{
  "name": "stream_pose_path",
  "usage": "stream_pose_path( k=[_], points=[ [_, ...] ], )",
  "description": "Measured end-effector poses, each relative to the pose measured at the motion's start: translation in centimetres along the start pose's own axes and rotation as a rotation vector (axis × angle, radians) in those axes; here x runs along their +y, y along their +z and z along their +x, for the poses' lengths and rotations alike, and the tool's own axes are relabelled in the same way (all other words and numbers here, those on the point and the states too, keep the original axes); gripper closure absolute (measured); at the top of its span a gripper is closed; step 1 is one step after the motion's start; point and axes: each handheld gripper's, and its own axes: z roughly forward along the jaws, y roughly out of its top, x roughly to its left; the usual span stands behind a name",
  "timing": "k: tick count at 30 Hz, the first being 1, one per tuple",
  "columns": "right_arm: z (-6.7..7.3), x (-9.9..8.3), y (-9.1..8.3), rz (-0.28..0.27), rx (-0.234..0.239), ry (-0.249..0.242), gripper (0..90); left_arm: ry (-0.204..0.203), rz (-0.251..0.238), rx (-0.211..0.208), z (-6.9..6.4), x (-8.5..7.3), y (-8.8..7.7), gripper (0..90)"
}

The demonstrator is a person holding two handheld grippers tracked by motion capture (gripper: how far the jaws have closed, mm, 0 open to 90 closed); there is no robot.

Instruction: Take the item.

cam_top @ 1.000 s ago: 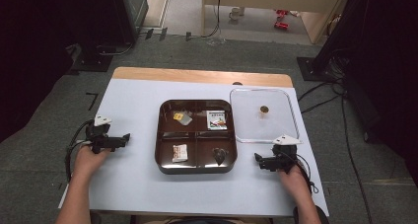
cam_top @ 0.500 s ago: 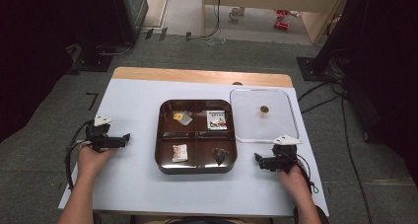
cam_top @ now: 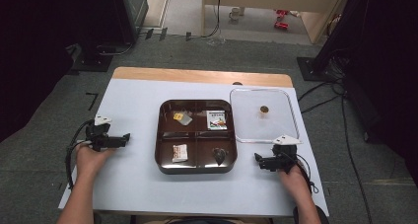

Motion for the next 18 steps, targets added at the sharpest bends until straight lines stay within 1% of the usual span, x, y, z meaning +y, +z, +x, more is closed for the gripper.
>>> stream_pose_path(
  k=[3,5,8,10,16,17,18],
  points=[
    [0.00,0.00,0.00,0.000,0.000,0.000,0.0,-0.015,0.006,0.013,-0.05,0.15,-0.14,4.6],
    [0.00,0.00,0.00,0.000,0.000,0.000,0.0,-0.025,0.007,0.021,0.01,0.19,-0.25,8.0],
    [0.00,0.00,0.00,0.000,0.000,0.000,0.0,-0.029,0.003,0.025,0.03,0.27,-0.43,14.1],
    [0.01,0.00,0.00,0.000,0.000,0.000,0.0,-0.033,0.007,0.013,0.07,0.37,-0.48,15.2],
    [0.01,0.00,0.00,0.000,0.000,0.000,0.0,-0.035,0.007,0.005,0.00,0.73,-0.72,15.3],
    [0.01,0.01,-0.01,0.001,-0.001,0.000,0.0,-0.044,0.013,-0.004,-0.04,0.88,-0.84,16.7],
    [0.01,0.01,0.00,0.002,-0.001,0.000,0.0,-0.045,0.014,-0.012,-0.07,0.92,-0.91,18.5]
  ],
)
